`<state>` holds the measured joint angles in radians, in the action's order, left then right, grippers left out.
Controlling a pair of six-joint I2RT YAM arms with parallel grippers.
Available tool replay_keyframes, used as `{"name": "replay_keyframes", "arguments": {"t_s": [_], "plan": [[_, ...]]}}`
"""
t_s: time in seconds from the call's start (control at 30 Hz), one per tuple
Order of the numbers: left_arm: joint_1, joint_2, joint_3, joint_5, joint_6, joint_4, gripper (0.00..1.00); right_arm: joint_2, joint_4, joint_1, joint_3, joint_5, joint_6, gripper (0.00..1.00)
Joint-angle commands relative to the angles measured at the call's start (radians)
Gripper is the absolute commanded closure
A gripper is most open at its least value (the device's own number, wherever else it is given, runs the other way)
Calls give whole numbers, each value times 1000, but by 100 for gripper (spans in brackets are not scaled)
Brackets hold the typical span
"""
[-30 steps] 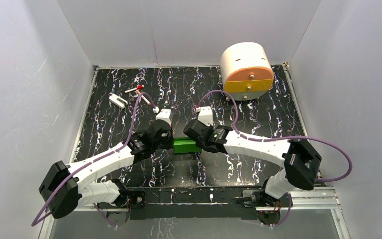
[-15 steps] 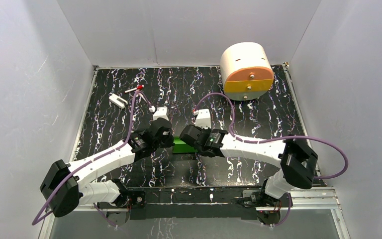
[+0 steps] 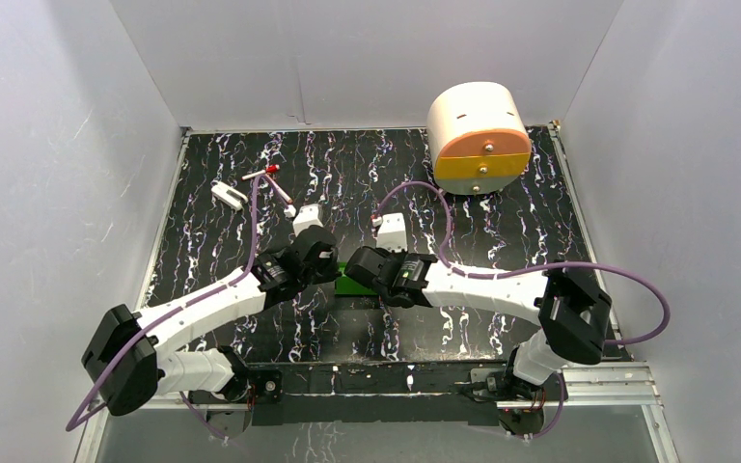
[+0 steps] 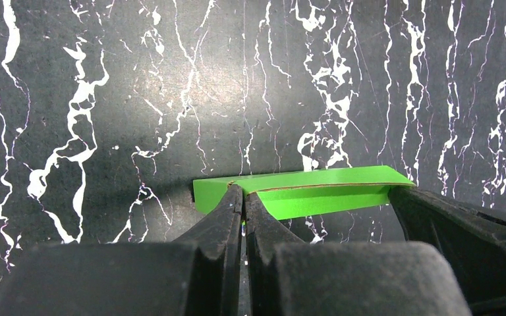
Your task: Fold the paper box
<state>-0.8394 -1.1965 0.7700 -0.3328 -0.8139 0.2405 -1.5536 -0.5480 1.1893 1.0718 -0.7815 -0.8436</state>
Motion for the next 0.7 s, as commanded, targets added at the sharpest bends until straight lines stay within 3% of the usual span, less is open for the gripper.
{"name": "replay_keyframes", "arguments": {"t_s": [0.0,0.67], "plan": [[-9,-7,40,23,-84,-42,100,-42,-7,25,19,65,-37,100],[-9,-1,29,42,-53,-81,100,-42,10,30,11,59,-32,100]]}}
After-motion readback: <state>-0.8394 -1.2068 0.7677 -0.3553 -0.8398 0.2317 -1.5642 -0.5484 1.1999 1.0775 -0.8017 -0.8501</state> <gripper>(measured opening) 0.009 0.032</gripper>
